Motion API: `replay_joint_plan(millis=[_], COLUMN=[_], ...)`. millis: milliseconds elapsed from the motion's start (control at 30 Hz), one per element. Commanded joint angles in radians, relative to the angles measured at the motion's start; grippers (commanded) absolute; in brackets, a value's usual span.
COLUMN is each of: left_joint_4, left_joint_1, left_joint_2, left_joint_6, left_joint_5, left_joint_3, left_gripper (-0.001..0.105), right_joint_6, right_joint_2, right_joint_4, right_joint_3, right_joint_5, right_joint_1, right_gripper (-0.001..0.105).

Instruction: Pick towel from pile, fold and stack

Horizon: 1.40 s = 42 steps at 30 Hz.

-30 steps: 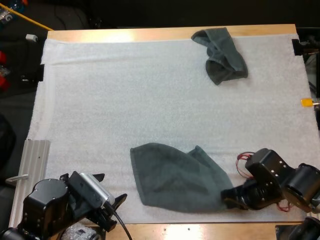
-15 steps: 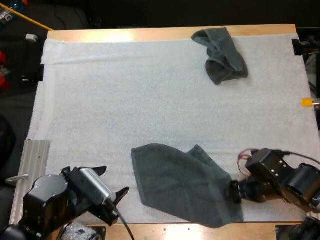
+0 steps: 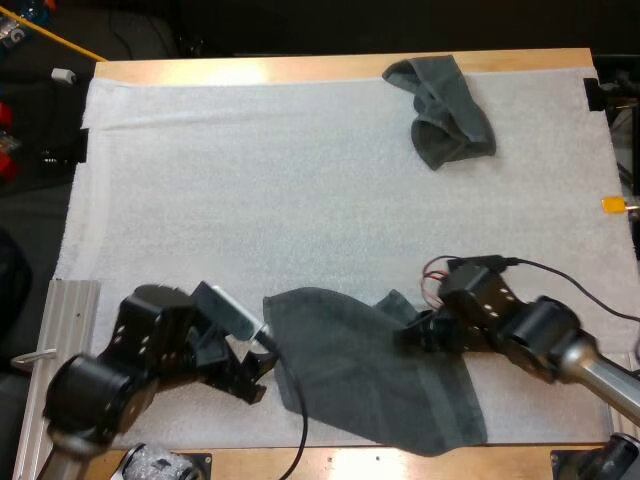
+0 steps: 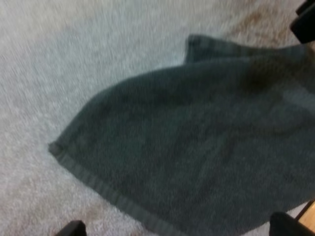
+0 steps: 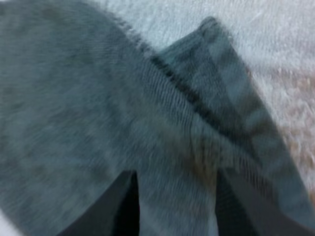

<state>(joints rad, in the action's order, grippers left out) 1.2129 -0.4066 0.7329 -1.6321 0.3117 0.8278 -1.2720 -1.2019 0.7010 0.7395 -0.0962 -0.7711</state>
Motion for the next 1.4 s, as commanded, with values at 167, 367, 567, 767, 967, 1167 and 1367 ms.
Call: replay_joint_plan(millis=[167,367,567,767,967,1167,1367], left_joint_4=[-0.030,-0.028,-0.028,-0.028,-0.028,-0.028,-0.050], left_joint_1=[-0.006,-0.006,-0.006,-0.006,-0.006,-0.006,-0.006], left_joint_2=[0.066,0.066,0.066,0.066,0.066,0.066,0.066], left_joint_6=[0.001,-0.001,-0.016,-0.019,-0.019,-0.019,-0.016], left_joint_5=[0.007,0.014,0.055,0.060,0.060,0.060,0.060], left_joint_3=[0.002,0.002,0.002,0.002,0.002,0.002,-0.009], left_gripper=[0.069,0.069,0.069,0.069,0.069,0.069,0.069], right_joint_6=[-0.042,-0.054,-0.072,-0.097,-0.101,-0.101,-0.101], right_joint_2=[-0.149,-0.249,-0.321,-0.404,-0.443,-0.441,-0.390], right_joint_4=[-0.105,-0.208,-0.319,-0.353,-0.367,-0.350,-0.352], right_joint_3=[0.005,0.005,0.005,0.014,0.015,0.018,0.018], right_joint_5=[0.029,-0.050,-0.128,-0.160,-0.199,-0.199,-0.173], right_joint_1=[0.045,0.142,0.174,0.174,0.174,0.174,0.174], right_gripper=[0.036,0.036,0.036,0.036,0.036,0.006,0.000])
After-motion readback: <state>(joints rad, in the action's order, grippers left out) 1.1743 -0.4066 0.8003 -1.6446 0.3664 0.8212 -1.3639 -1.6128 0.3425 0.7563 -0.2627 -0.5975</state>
